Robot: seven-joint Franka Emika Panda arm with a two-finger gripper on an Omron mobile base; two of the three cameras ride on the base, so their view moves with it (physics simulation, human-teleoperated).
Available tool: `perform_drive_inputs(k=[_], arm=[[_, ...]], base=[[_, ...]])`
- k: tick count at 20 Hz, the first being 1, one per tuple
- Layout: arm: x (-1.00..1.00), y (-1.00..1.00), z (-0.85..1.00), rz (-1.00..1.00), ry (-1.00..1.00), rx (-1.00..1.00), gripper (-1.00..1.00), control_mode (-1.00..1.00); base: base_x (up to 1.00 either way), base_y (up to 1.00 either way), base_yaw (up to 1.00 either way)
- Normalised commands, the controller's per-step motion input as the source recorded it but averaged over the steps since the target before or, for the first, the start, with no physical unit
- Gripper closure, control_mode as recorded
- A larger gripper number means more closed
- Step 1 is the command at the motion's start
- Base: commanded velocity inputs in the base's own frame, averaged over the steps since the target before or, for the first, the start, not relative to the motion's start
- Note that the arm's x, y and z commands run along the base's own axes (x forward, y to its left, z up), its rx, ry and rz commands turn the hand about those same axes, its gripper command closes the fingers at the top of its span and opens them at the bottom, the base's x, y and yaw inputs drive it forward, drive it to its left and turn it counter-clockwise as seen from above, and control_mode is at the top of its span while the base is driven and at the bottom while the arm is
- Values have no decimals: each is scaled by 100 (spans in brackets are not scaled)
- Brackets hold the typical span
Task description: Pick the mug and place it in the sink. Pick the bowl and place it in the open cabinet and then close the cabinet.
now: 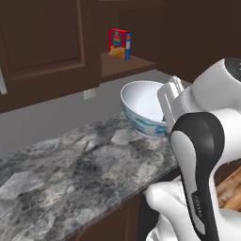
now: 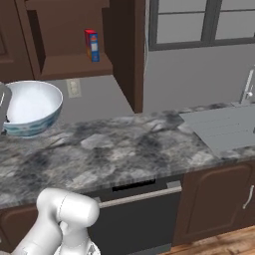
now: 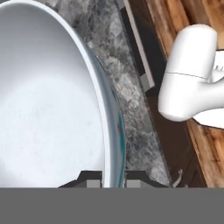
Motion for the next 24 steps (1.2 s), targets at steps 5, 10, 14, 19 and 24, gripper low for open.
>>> perform_drive_inputs(k=[5,10,14,19,24], arm=[[0,-27,46,28,-3,0,100,-100],[2,-16,38,27,-15,-3,100,-100],[4,-13,37,13,-23,-9,100,-100],[20,-33,30,9,-14,-2,100,-100],[62,-37,9,6,-3,0,100,-100]], base=[[0,0,0],[0,0,0],[0,0,0],[0,0,0],[0,0,0]])
